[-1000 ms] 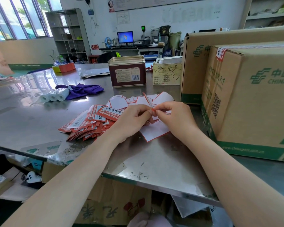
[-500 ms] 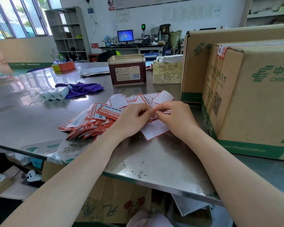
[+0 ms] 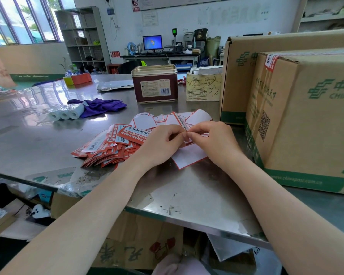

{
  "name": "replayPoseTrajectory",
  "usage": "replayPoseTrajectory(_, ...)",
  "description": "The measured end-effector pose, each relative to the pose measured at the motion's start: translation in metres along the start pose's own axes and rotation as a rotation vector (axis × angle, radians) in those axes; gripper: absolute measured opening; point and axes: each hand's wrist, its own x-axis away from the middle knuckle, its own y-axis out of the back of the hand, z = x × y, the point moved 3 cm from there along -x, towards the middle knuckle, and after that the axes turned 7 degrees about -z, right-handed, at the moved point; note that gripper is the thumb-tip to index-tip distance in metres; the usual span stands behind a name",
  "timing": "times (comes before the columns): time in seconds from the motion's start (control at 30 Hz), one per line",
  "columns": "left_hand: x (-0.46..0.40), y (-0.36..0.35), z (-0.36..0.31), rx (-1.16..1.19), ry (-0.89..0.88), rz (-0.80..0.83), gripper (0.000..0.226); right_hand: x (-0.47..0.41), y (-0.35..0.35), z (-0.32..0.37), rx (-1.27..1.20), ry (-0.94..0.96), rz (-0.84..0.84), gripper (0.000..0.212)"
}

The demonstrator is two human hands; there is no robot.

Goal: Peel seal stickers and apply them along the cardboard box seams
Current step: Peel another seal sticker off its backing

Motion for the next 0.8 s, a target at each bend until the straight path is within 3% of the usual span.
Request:
replayPoseTrajectory(0.33, -0.001, 0.004, -0.001, 0.081, 0.113, -0.125, 0.024, -0.005, 0.004, -0.005, -0.096, -0.141, -0.118, 0.014)
replayPoseTrajectory(0.57, -0.005, 0.010, 0.006, 0.159, 0.285, -0.330, 0.025, -0.005, 0.007, -0.007, -0.497, -0.463, -0.194, 0.023)
replayPoseTrajectory(0.7, -0.005, 0.014, 0.014, 0.318, 0.427, -0.429, 0.024, -0.006, 0.007, -0.008, -0.667, -0.560, -0.189, 0.016)
replayPoseTrajectory(0.8, -0.004, 0.014, 0.017, 0.280, 0.465, -0.423, 0.028, -0.007, 0.009, -0.008, -0.807, -0.578, -0.194, 0.012)
